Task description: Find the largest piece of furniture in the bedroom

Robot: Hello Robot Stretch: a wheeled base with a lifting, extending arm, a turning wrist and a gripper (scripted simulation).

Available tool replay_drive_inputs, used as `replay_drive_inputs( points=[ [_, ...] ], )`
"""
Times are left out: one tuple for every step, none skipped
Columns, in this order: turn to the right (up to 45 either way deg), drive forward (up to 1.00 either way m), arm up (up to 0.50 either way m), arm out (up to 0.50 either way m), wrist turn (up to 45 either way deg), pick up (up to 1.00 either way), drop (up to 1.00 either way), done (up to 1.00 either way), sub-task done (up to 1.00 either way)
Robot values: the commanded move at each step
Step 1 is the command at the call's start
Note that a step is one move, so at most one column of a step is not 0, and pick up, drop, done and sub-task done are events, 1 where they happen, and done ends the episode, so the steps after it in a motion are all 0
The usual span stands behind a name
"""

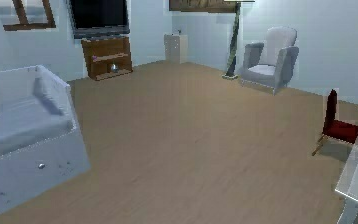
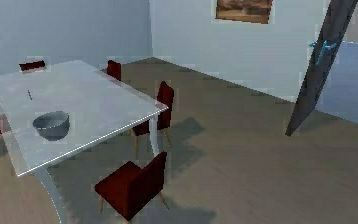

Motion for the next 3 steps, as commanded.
replay_drive_inputs(
  points=[
    [15.0,0.0,0.0,0.0,0.0,0.0,0.0,0.0,0.0],
    [0.0,0.85,0.0,0.0,0.0,0.0,0.0,0.0,0.0],
    [45.0,0.0,0.0,0.0,0.0,0.0,0.0,0.0,0.0]
  ],
)
